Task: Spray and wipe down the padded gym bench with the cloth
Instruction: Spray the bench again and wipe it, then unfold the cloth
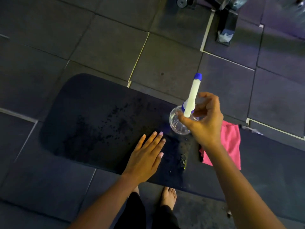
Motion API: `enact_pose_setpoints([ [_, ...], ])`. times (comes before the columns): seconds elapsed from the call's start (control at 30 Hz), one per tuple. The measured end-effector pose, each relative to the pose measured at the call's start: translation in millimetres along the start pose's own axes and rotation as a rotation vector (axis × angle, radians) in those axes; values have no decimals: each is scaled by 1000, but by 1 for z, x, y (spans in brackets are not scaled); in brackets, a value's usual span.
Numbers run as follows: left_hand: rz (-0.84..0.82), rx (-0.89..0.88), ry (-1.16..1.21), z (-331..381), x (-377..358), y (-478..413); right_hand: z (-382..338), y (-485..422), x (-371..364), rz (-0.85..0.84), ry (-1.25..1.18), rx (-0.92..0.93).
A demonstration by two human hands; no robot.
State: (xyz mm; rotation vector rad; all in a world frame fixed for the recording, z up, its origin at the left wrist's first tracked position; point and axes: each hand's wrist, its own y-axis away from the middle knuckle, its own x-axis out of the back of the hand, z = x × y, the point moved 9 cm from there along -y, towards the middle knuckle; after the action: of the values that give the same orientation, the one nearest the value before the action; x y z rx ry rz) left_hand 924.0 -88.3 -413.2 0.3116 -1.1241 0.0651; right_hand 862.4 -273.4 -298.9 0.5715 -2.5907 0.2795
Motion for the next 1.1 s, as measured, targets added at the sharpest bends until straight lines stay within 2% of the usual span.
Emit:
enact_pose_setpoints([
  [0.2,-15,-25,-6,-10,6,-1,-16,-10,-22,16,95,111],
  [0.23,-7,-31,-8,-11,7,-2,-9,-13,-19,36,99,59],
  [0.33,8,-30,21,-13,10,-2,17,-9,-9,122,-140,-275],
  [0.47,3,-36,21,-13,11,-5,8,16,15,174,-93,-281],
  [0.6,-13,-30,77,-13,13,-10,13,41,21,16,61,-367],
  [0.7,-18,-33,100,-12,15,-16,49,63,16,-123,188,-583],
  [0.8,-34,-44,93,-14,15,-21,76,77,3,-218,156,-746],
  [0.9,-42,-49,73,-19,14,-25,83,87,-18,-235,7,-905],
  [1.03,-22,-69,44,-25,19,-28,83,85,-35,-214,48,-1013],
  [1.1,7,-35,35,-35,25,-31,75,81,-50,-220,-15,-1029],
])
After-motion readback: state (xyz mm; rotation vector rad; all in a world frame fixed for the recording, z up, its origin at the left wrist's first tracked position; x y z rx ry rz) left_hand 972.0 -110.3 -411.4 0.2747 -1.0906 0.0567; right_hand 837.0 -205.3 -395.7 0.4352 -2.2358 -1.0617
